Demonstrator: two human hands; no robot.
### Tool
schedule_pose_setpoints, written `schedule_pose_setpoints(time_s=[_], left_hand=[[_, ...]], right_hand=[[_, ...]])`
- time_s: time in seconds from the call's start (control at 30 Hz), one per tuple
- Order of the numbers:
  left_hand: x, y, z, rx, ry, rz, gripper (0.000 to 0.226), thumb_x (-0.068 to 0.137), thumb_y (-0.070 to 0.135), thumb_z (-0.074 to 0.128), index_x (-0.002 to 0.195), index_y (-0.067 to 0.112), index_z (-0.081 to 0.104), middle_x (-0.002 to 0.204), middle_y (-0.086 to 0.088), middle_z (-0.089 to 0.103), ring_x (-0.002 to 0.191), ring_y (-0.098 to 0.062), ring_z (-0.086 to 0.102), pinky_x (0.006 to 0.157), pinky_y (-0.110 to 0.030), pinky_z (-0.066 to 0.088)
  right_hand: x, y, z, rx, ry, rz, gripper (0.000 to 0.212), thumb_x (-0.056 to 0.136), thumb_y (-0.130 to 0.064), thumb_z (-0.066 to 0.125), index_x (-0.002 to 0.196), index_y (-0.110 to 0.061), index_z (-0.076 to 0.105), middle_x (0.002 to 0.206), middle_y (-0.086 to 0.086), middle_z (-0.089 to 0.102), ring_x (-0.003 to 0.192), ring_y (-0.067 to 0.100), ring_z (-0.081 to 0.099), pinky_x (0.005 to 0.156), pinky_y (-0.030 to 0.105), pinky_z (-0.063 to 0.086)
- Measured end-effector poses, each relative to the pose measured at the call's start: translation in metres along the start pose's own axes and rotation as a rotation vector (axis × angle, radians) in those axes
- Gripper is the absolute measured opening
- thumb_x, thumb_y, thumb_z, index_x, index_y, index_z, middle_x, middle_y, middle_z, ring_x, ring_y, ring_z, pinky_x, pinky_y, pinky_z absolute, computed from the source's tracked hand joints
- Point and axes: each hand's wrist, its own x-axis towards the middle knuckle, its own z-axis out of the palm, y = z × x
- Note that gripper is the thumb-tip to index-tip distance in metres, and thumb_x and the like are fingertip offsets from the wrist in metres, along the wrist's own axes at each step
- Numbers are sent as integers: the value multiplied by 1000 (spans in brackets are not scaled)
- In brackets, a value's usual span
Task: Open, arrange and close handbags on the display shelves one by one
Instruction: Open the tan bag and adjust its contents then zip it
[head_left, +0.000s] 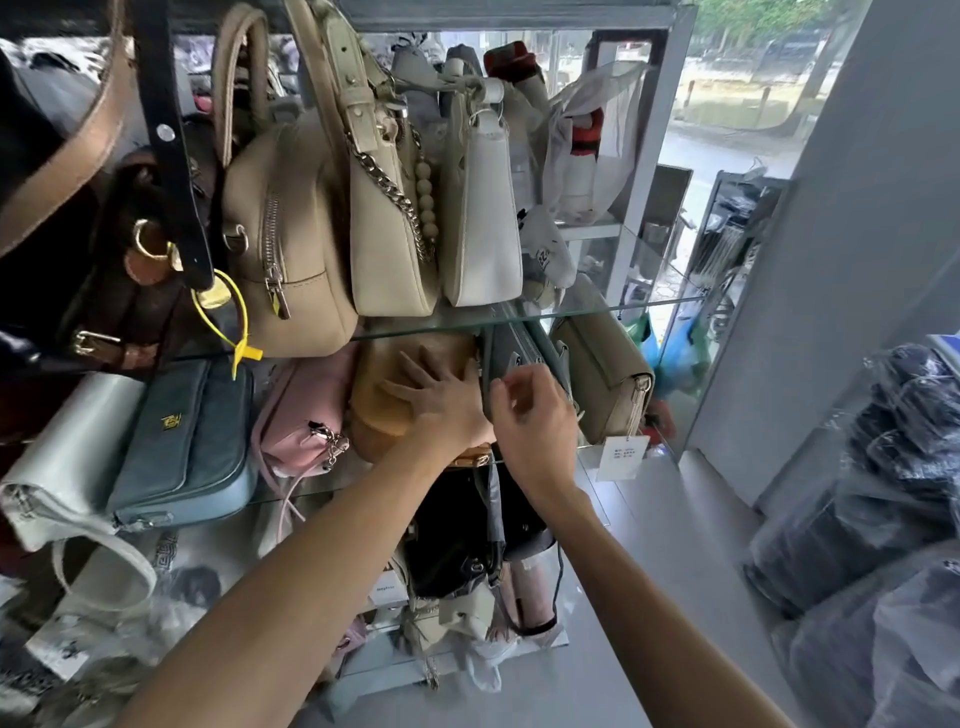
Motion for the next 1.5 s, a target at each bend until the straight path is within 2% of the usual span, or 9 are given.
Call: schedule_pose_setpoints(time_s=[0.1,0.2,0.43,0.67,0.87,1.07,1.23,1.37,1.5], left_hand=[[1,-3,-14,11,-73,-132,90,96,60,49,165,29,1,163,-39,-9,145,-69,4,107,-84,18],[3,-26,-33,-58,-70,-164,99,91,69,50,163,15,10,161,-32,27,143,-55,34,112,-63,38],[-28,-68,-59,-214,134,-107,61,98,50,50,138,4,47,136,-26,60,126,-39,58,94,-38,44],[-67,-87,-69,-289,256,-131,43,107,37,41,130,4,56,131,-21,62,122,-37,59,97,-40,44],[-96,-104,-58,-916,26,-195,31,104,19,44,107,-8,59,86,-28,71,70,-35,77,71,-50,65],[-122,-123,-48,-1007,-90,-291,19,102,11,46,121,6,46,98,-16,60,78,-33,71,70,-47,65],[-120,-142,-42,-1140,-39,-274,40,98,45,47,126,19,56,118,-18,67,101,-32,71,90,-53,61],[-109,-153,-30,-733,71,14,123,55,68,81,160,41,22,170,19,4,157,-11,8,127,-45,19],[-114,-173,-25,-722,9,78,122,59,31,88,158,51,19,169,19,5,156,-15,16,121,-43,34]], right_hand=[[-3,-1,-1,-7,-259,154,14,100,-30,59,91,-20,63,74,-12,64,67,1,58,59,18,39],[-2,3,3,-29,-423,296,30,104,-38,51,109,-11,63,88,1,68,79,19,60,70,31,39],[5,-3,45,296,-730,612,75,85,-78,42,141,-29,52,136,3,62,117,26,63,107,50,49],[8,-35,55,341,-592,475,47,95,-60,54,130,-31,68,118,-6,72,112,15,63,98,37,49],[16,-51,51,503,-422,460,24,90,-41,65,107,-27,74,96,-10,74,93,9,67,79,30,50],[12,-36,54,301,-689,369,60,88,-53,71,142,-32,57,130,-11,59,115,12,59,90,30,47],[4,-31,50,273,-763,170,60,85,-56,72,139,-29,63,132,-6,61,108,15,68,95,38,58],[-2,-37,51,194,-756,73,52,82,-41,84,128,-23,69,113,-3,69,89,10,67,83,30,55],[-12,-43,46,253,-784,124,44,76,-35,92,100,-17,60,77,4,68,67,12,64,68,33,54]])
